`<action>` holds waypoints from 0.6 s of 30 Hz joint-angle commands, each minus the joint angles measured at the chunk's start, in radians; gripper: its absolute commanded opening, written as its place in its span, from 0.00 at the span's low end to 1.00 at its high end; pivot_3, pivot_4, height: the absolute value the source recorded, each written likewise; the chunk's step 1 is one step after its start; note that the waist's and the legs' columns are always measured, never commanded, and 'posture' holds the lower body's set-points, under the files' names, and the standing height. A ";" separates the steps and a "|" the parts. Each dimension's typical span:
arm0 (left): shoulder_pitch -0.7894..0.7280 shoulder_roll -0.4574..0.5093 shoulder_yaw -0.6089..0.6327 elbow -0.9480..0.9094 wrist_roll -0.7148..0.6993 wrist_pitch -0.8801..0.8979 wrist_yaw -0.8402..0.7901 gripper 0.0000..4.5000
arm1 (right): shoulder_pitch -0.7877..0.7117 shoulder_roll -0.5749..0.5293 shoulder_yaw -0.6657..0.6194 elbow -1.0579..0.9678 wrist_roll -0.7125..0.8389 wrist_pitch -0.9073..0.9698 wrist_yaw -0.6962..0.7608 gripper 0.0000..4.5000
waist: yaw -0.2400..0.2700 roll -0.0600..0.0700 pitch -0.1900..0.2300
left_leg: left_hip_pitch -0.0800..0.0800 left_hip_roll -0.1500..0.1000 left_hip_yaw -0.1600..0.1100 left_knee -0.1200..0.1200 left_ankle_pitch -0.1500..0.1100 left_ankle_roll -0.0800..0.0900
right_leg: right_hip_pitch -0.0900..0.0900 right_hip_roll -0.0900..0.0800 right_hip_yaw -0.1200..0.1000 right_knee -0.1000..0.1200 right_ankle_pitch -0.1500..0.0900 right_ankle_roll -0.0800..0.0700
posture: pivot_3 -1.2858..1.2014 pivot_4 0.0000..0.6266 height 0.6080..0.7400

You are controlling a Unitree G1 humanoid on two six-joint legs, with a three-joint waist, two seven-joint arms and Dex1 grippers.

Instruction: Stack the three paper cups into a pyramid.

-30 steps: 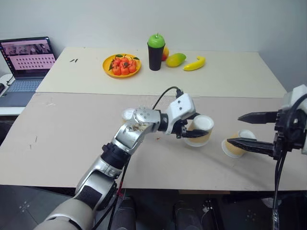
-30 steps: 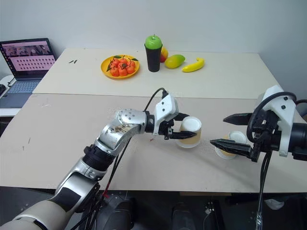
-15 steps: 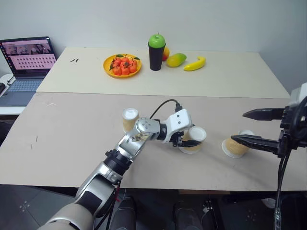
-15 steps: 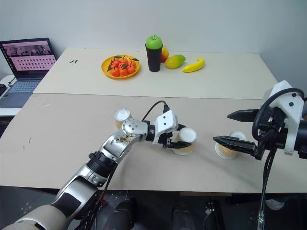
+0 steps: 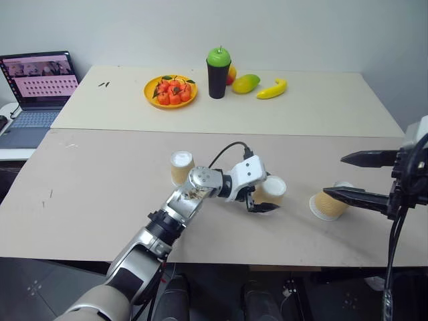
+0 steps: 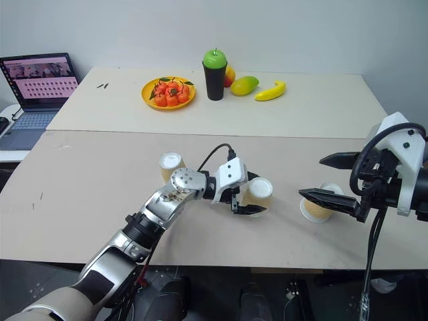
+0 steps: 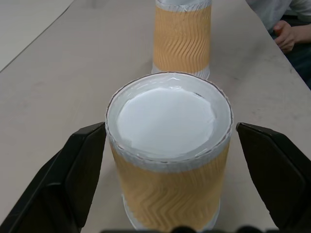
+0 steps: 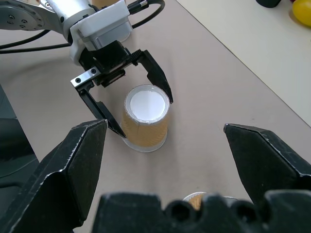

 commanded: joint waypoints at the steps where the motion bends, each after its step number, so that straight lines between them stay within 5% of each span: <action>1: -0.009 -0.011 0.017 -0.083 -0.024 0.028 -0.015 0.99 | -0.021 -0.008 -0.032 -0.006 -0.005 -0.028 -0.007 1.00 | 0.000 0.000 0.000 | 0.000 0.000 0.000 0.000 0.000 0.000 | 0.000 0.000 0.000 0.000 0.000 0.000 | 0.52 0.24 0.94; 18: -0.104 -0.028 0.084 -0.193 -0.071 0.156 0.020 0.99 | -0.070 -0.013 0.022 0.017 -0.005 -0.037 -0.022 1.00 | -0.001 0.000 0.000 | 0.000 0.000 0.000 0.000 0.000 0.000 | 0.000 0.000 0.000 0.000 0.000 0.000 | 0.52 0.24 0.94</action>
